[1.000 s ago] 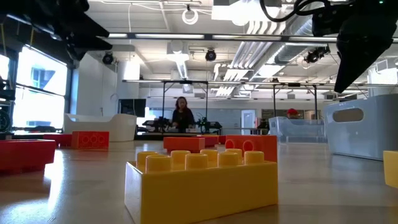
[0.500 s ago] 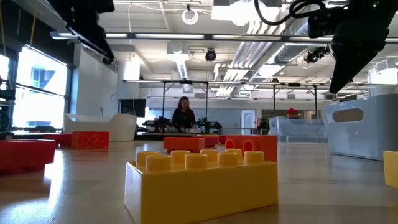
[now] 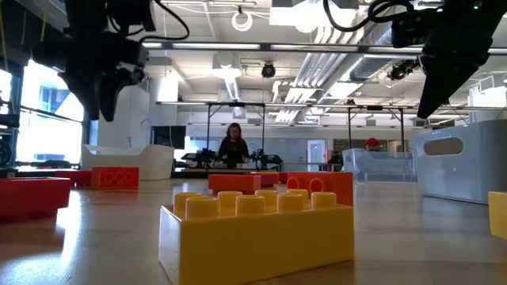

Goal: Sort & place blocks by color
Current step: Put the red game piece into the white bin

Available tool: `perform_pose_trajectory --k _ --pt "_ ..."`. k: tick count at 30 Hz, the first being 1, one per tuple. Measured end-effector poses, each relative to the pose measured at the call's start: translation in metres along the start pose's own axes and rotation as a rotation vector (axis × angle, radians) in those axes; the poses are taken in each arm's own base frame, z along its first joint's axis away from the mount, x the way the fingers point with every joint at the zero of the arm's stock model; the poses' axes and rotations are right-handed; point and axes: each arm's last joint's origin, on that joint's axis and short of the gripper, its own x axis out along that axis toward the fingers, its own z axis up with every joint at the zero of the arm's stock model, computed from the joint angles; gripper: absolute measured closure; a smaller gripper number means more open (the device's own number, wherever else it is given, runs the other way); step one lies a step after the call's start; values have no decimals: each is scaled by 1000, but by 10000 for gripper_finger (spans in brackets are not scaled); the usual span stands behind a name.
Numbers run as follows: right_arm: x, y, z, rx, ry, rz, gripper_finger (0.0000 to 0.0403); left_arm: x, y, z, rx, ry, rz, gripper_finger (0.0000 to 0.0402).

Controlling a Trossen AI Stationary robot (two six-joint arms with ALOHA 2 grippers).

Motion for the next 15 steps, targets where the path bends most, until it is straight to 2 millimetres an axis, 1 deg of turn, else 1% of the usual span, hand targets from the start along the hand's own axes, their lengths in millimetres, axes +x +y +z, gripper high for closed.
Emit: perform_pose_trajectory --k 7,15 --pt "0 0 0 0 0 0 183 24 -1 12 15 122 -44 213" --pt "0 0 0 0 0 0 183 48 -2 21 27 246 -62 213"
